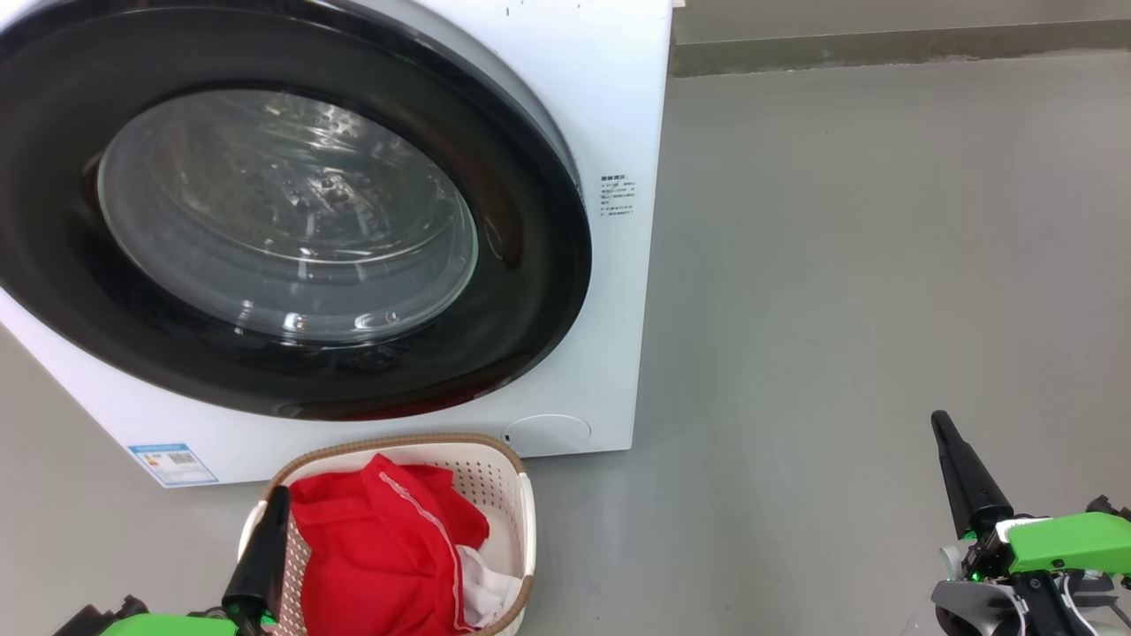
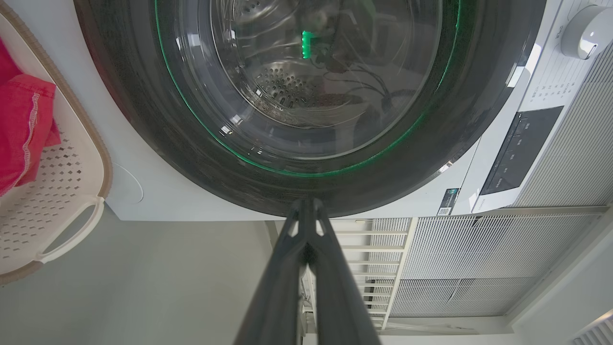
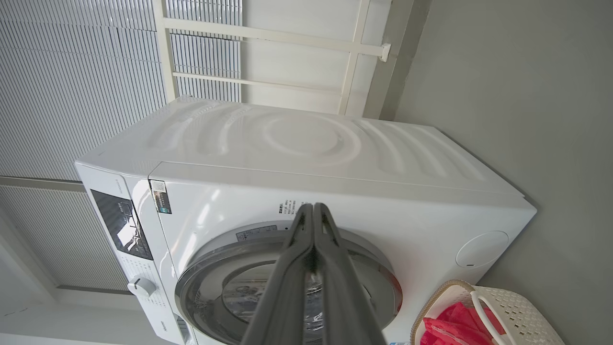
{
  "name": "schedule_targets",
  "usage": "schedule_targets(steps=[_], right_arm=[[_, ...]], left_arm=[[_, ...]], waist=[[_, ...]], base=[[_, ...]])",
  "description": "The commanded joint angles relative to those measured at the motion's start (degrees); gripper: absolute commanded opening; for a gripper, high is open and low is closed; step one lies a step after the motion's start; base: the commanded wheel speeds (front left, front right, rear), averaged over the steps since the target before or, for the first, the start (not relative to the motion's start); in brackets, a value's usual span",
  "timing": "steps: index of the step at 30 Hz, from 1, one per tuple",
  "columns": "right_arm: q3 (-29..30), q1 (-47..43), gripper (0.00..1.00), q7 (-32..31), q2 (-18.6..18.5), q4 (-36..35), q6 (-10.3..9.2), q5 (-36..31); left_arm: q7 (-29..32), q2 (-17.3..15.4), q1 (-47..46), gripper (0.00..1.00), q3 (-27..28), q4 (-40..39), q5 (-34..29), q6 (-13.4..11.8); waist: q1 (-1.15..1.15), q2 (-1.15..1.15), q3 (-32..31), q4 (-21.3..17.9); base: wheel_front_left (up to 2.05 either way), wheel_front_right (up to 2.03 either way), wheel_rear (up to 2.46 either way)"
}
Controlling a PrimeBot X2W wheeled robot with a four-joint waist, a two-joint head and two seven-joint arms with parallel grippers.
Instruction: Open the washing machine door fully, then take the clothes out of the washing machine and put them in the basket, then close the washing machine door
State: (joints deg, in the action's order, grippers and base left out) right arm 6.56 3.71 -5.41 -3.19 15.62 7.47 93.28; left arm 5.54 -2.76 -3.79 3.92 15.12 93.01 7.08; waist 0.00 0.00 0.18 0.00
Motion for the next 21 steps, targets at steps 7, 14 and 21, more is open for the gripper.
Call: schedule_targets(steps=[7,14,21], right_arm=[[-0.92,2.4,0.0,-0.38,-0.33,-1.64,0.02,-0.39],[-0.83,2.4,0.0,-0.44,-0.27,-1.64,0.02,-0.46],[-0.75,2.41,0.0,-0.51,-0.22,-1.63,0.02,-0.53]], left_arm=[[0.56,-0.48,-2.36,0.0,2.13,-1.09,-0.45,0.41],[0.61,-0.45,-2.36,0.0,2.18,-1.09,-0.49,0.41],[0.64,-0.41,-2.37,0.0,2.23,-1.09,-0.53,0.41]], waist=[[0.0,0.0,0.0,0.0],[0.0,0.0,0.0,0.0],[0.0,0.0,0.0,0.0]], base=[[0.0,0.0,0.0],[0.0,0.0,0.0],[0.0,0.0,0.0]])
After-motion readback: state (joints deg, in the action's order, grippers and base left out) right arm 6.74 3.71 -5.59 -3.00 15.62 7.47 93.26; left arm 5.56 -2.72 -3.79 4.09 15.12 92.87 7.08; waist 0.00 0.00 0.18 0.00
